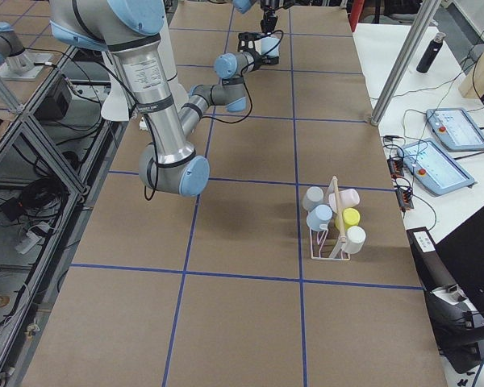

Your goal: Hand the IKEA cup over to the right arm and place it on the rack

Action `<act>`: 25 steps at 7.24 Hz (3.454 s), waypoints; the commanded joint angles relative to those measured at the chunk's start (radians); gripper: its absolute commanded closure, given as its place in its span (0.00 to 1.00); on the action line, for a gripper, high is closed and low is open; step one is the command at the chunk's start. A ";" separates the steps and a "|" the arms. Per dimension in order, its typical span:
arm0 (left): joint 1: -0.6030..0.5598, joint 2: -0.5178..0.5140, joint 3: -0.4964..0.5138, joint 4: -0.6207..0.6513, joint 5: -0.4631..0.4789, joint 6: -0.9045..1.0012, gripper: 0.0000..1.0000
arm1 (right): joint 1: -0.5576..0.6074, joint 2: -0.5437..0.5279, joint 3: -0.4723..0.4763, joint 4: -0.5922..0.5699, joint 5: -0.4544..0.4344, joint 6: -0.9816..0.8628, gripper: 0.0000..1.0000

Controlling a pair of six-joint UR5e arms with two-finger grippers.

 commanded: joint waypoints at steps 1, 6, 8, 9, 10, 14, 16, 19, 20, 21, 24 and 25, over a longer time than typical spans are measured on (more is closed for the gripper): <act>0.000 -0.003 0.000 0.000 0.000 0.001 0.93 | 0.000 -0.002 0.002 -0.002 -0.002 -0.005 0.40; -0.009 0.002 -0.007 0.001 0.035 0.047 0.00 | 0.015 -0.013 0.003 -0.049 -0.005 -0.010 0.57; -0.024 0.075 -0.009 0.006 0.038 0.221 0.00 | 0.079 -0.013 0.089 -0.417 0.000 -0.008 0.63; -0.044 0.122 -0.010 0.027 0.038 0.321 0.00 | 0.112 -0.009 0.148 -0.662 0.000 -0.008 0.69; -0.058 0.129 -0.016 0.132 0.040 0.418 0.00 | 0.150 -0.007 0.193 -0.872 0.001 -0.008 0.71; -0.092 0.260 -0.052 0.367 0.205 0.877 0.00 | 0.326 -0.059 0.307 -1.337 -0.002 -0.393 0.71; -0.139 0.334 -0.121 0.530 0.288 1.112 0.00 | 0.434 -0.161 0.322 -1.384 -0.010 -0.717 0.71; -0.182 0.434 -0.142 0.541 0.312 1.293 0.00 | 0.547 -0.298 0.325 -1.376 -0.142 -1.232 0.67; -0.181 0.434 -0.142 0.541 0.308 1.287 0.00 | 0.557 -0.339 0.316 -1.375 -0.199 -1.295 0.68; -0.181 0.434 -0.142 0.541 0.308 1.285 0.00 | 0.557 -0.358 0.299 -1.375 -0.241 -1.370 0.69; -0.178 0.431 -0.142 0.540 0.310 1.276 0.00 | 0.557 -0.381 0.113 -1.173 -0.329 -1.470 0.68; -0.176 0.428 -0.145 0.540 0.311 1.255 0.00 | 0.560 -0.401 0.057 -1.058 -0.342 -1.531 0.68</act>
